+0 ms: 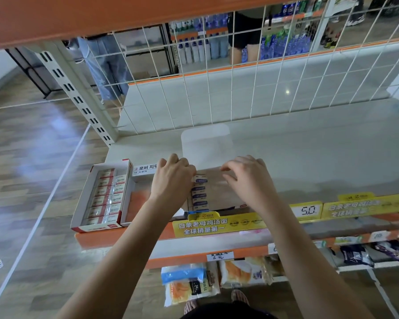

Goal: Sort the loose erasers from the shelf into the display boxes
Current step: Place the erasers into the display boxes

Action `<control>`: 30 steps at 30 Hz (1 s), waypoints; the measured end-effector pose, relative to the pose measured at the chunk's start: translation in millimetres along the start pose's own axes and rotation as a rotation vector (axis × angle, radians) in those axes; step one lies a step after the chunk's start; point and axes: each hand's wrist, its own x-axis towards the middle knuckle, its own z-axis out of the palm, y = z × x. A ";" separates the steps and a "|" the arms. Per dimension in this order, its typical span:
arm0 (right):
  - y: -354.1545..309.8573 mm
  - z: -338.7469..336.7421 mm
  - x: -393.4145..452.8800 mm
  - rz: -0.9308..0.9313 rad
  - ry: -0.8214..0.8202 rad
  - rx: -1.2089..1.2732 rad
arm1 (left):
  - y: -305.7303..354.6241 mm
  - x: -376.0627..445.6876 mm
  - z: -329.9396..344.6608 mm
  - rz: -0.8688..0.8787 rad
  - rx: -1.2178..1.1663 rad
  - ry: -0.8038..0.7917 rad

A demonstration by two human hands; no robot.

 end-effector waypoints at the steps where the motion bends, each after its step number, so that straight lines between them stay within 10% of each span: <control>1: -0.1 0.1 -0.2 0.002 0.000 0.000 | 0.0 -0.3 -0.5 0.005 0.007 -0.003; 30: 0.6 0.6 -2.9 0.002 -0.071 -0.083 | -6.4 19.3 -6.5 0.215 0.131 -0.056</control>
